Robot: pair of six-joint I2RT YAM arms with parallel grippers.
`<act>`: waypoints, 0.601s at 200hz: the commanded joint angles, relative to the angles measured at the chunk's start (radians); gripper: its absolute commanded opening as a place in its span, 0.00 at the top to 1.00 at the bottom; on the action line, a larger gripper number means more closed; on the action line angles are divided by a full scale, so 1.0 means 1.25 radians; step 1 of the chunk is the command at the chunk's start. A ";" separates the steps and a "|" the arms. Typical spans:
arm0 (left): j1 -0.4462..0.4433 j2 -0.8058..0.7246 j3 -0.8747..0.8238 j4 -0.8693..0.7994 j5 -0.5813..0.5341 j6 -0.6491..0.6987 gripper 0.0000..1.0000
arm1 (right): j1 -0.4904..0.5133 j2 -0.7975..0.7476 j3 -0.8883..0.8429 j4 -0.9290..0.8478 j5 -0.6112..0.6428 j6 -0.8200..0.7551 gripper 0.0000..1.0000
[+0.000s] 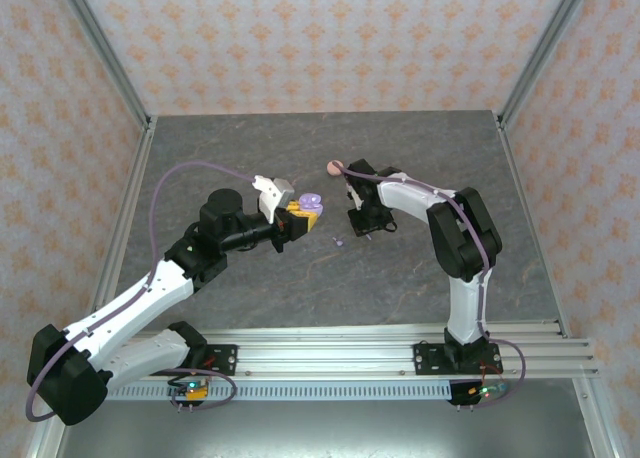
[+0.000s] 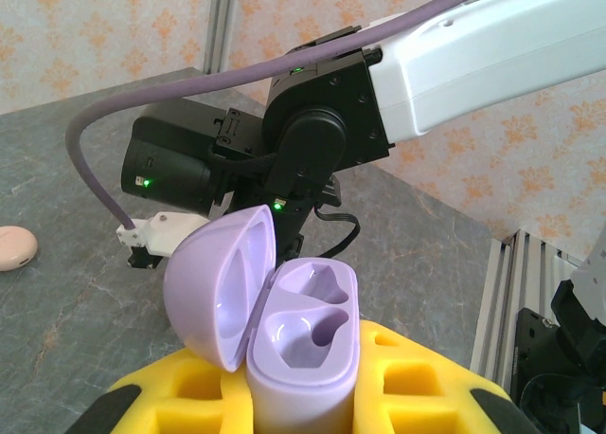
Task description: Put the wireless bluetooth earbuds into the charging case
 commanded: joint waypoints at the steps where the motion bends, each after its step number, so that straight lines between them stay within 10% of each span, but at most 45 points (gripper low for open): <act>1: -0.004 -0.011 0.020 -0.007 -0.010 -0.008 0.83 | 0.001 0.014 0.002 -0.028 0.016 -0.004 0.71; 120: -0.004 0.005 0.017 0.003 -0.044 -0.020 0.83 | -0.005 -0.019 -0.011 0.013 -0.001 0.086 0.78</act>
